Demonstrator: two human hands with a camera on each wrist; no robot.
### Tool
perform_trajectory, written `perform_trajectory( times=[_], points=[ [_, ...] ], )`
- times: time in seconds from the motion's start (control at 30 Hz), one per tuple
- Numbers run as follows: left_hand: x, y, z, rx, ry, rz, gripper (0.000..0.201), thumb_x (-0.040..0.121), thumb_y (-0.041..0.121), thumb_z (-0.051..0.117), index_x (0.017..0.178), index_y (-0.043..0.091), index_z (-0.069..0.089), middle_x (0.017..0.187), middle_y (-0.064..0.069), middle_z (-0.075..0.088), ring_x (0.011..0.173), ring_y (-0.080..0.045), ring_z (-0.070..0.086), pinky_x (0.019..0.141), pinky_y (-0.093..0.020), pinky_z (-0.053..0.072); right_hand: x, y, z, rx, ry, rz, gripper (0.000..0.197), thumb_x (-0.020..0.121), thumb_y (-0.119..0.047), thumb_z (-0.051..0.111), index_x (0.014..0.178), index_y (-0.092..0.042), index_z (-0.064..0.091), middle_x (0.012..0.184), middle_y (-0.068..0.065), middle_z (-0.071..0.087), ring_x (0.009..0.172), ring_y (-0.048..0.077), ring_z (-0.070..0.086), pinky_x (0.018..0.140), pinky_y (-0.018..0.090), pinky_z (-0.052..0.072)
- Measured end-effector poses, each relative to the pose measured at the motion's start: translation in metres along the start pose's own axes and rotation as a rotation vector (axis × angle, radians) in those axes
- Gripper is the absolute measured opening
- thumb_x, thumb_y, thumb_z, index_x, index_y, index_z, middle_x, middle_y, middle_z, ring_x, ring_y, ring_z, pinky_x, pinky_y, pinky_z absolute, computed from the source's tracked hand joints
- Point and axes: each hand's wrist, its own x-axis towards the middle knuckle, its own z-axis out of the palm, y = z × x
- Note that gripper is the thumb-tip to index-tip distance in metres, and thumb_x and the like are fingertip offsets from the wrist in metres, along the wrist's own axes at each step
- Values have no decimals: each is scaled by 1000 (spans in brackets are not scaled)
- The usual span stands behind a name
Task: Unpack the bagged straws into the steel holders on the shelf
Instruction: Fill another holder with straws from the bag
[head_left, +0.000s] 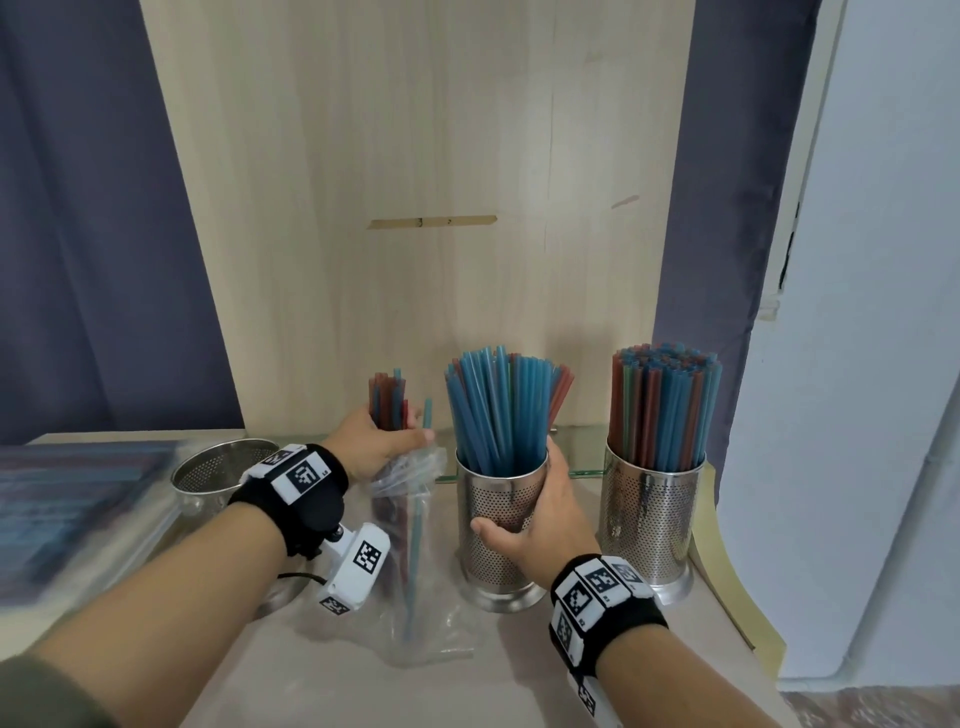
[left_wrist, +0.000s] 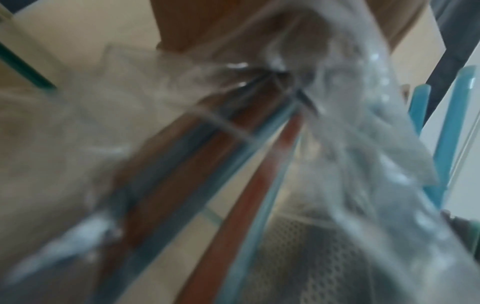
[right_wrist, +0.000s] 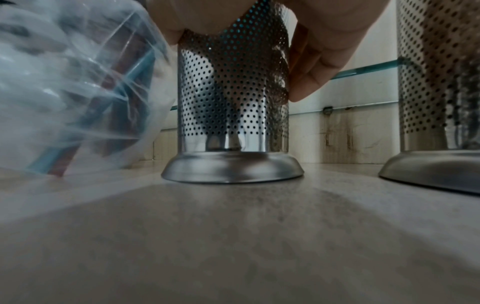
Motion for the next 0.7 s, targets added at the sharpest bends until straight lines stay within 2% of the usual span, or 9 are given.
perform_trajectory(
  times=[0.1,0.13,0.2,0.27,0.37,0.47,0.5,0.6,0.7],
  points=[
    [-2,1,-2,-32,-54,-6,36,74,9,82,64,20,50,83,-15,57,99,-25,65,77,-20,52,0,0,1,0,-2,5,118,58,-45,88,149,-33,15,142,-13,43,132,5,42,112,28,38],
    [-3,1,-2,-23,-44,-10,36,77,4,79,66,17,48,77,-11,56,95,-25,66,72,-16,52,0,0,1,0,-1,5,118,57,-46,88,150,-32,16,142,-13,44,132,5,42,112,29,38],
    [-6,0,-1,45,25,-12,33,75,6,80,70,15,49,62,4,54,71,-15,62,60,-13,48,0,0,0,2,3,4,118,57,-46,88,149,-32,16,142,-13,44,132,5,43,112,30,39],
    [-8,-1,-1,89,79,-2,30,69,16,86,79,10,58,61,7,57,61,-9,57,60,-16,48,-1,-1,0,2,3,5,118,57,-45,89,149,-32,16,142,-14,44,132,4,43,112,28,38],
    [-11,-1,1,66,132,84,45,65,29,85,101,15,62,70,2,62,65,-10,60,67,-21,49,-1,0,0,6,9,0,119,58,-44,89,150,-33,15,142,-14,43,131,2,42,110,23,36],
    [-20,9,5,132,229,177,13,80,24,77,84,19,65,72,2,63,62,2,60,60,-7,46,0,0,0,5,11,-10,119,57,-44,89,150,-32,15,143,-13,43,132,3,41,111,24,36],
    [-22,11,6,129,256,201,11,83,22,75,80,17,66,73,1,64,60,5,60,60,-7,46,0,0,1,4,12,-11,119,57,-45,89,150,-31,15,143,-13,43,132,3,41,111,25,37],
    [-30,13,1,45,283,237,20,81,25,75,87,7,71,83,-7,71,72,-1,65,67,-11,50,0,1,0,14,6,-14,117,57,-44,88,148,-34,16,140,-15,44,131,2,42,111,25,38],
    [-43,12,-1,-18,223,228,28,74,30,74,88,6,72,84,-5,74,81,-9,69,73,-15,52,1,1,0,16,3,-19,115,58,-44,88,147,-36,16,139,-16,44,130,2,43,110,24,38]
  ],
)
